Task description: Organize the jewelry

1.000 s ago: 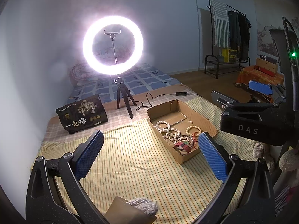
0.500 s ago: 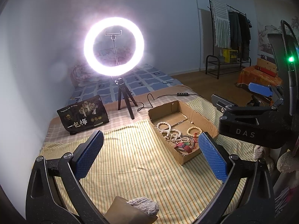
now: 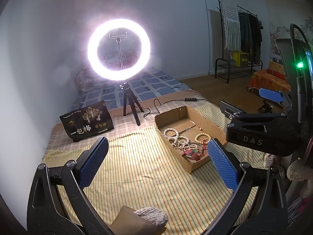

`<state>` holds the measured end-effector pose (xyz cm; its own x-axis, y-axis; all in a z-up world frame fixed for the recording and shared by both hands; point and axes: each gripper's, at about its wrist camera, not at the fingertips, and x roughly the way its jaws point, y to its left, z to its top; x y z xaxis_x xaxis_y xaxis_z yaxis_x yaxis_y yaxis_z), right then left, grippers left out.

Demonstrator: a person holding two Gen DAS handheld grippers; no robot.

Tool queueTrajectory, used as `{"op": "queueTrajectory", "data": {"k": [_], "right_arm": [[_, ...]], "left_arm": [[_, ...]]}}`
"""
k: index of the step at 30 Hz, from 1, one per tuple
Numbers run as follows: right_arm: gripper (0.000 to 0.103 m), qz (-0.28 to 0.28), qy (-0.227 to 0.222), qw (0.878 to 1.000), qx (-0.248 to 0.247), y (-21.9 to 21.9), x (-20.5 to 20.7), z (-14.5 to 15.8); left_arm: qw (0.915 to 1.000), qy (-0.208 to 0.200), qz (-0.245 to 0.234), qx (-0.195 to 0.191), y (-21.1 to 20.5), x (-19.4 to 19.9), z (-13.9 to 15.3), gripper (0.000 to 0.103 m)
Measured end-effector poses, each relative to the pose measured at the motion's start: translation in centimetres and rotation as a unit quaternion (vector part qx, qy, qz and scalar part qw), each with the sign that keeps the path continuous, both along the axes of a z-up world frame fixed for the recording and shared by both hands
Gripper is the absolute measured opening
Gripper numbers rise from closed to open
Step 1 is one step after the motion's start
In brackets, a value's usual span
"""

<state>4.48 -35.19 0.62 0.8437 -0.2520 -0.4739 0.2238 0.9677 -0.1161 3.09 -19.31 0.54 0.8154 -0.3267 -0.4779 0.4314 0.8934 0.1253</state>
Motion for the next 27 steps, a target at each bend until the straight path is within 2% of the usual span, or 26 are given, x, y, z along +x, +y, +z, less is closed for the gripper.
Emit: {"op": "queueTrajectory", "data": {"k": [27], "right_arm": [[0.103,-0.001,0.008,1.0,0.001,0.01,-0.05,-0.45]], "left_arm": [[1.0,0.003,-0.002,0.0,-0.33,-0.14,0.38,0.103]]}}
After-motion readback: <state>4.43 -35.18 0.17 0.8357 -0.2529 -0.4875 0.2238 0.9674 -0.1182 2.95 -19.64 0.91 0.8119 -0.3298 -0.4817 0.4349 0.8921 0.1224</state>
